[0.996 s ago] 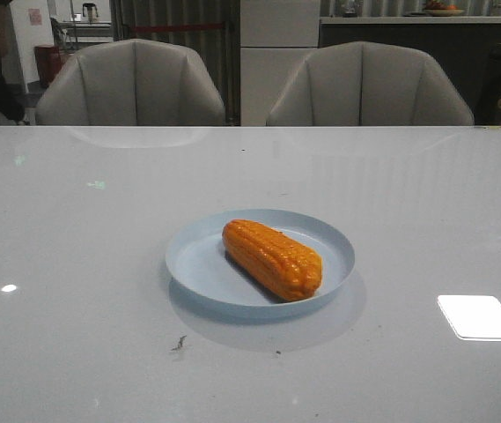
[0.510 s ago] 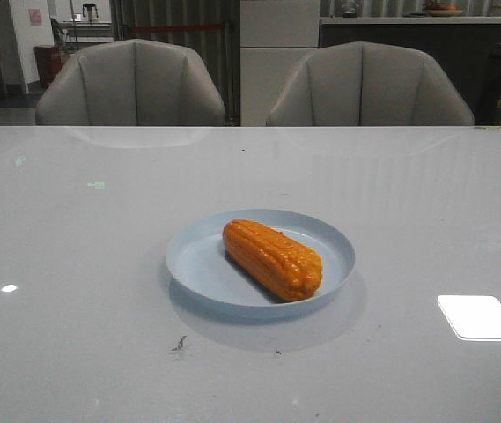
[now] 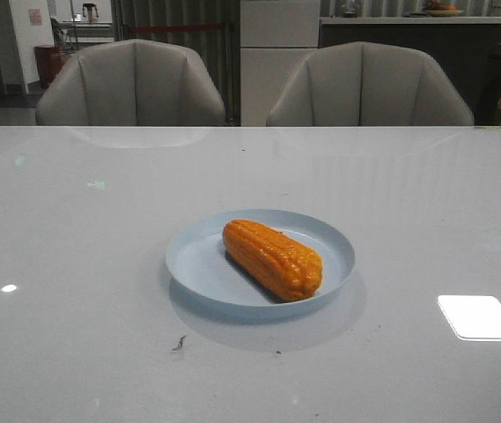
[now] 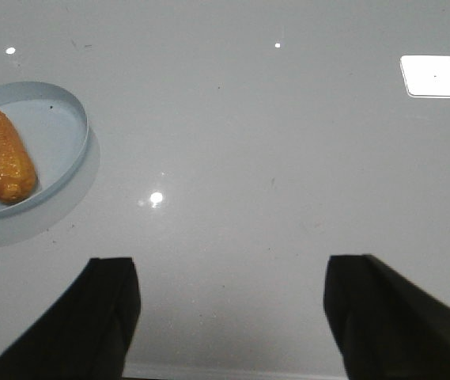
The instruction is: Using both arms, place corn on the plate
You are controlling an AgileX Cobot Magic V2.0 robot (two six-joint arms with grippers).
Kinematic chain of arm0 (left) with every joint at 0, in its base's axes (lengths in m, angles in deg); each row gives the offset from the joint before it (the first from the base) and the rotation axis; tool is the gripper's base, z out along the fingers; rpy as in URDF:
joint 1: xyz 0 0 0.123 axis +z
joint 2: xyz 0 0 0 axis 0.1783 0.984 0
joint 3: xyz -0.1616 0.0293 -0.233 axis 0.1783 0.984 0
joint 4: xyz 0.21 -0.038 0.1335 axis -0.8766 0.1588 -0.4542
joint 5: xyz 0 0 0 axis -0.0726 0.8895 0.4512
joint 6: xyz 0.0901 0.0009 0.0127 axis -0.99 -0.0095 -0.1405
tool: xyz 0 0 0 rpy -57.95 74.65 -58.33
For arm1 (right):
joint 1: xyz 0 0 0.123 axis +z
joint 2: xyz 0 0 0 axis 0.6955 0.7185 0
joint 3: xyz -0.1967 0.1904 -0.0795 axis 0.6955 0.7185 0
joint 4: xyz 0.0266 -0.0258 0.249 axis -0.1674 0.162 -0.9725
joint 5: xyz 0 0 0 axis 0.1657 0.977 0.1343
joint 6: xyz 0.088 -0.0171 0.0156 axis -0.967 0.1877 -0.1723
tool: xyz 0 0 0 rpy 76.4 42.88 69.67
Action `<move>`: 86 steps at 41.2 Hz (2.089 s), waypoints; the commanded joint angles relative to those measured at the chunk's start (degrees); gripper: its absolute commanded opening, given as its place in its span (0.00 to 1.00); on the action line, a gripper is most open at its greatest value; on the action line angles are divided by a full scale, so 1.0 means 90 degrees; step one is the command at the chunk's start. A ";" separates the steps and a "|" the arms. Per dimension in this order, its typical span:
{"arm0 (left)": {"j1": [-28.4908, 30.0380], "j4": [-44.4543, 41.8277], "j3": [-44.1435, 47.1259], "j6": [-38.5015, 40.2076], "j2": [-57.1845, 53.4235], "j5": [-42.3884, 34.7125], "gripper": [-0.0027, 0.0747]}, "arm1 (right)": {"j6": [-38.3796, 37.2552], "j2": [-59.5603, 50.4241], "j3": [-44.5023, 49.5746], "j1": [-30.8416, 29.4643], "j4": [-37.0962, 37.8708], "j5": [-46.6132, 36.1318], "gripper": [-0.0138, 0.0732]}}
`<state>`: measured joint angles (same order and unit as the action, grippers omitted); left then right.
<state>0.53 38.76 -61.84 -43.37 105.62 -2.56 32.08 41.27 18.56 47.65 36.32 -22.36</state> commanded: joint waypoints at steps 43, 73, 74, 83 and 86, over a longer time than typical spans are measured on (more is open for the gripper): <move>0.0652 -0.0437 0.1615 0.0062 -0.3650 -0.1309 0.16 | 0.0078 0.0128 -0.0183 -0.0050 -0.0012 -0.0440 0.84; 0.1026 -0.0369 0.2672 0.0062 -0.4961 -0.1240 0.16 | 0.0078 0.0128 -0.0183 -0.0050 -0.0012 -0.0435 0.84; 0.1026 -0.0369 0.2672 0.0062 -0.4961 -0.1240 0.16 | 0.0078 0.0128 -0.0183 -0.0050 -0.0012 -0.0435 0.84; 0.1026 -0.0369 0.2672 0.0062 -0.4961 -0.1240 0.16 | 0.0078 0.0128 -0.0183 -0.0050 -0.0012 -0.0435 0.84; 0.1026 -0.0369 0.2672 0.0062 -0.4961 -0.1240 0.16 | 0.0078 0.0128 -0.0183 -0.0050 -0.0012 -0.0435 0.84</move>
<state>9.63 34.79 -39.99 -43.37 62.25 -9.23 32.19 41.27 18.56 47.65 36.24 -22.36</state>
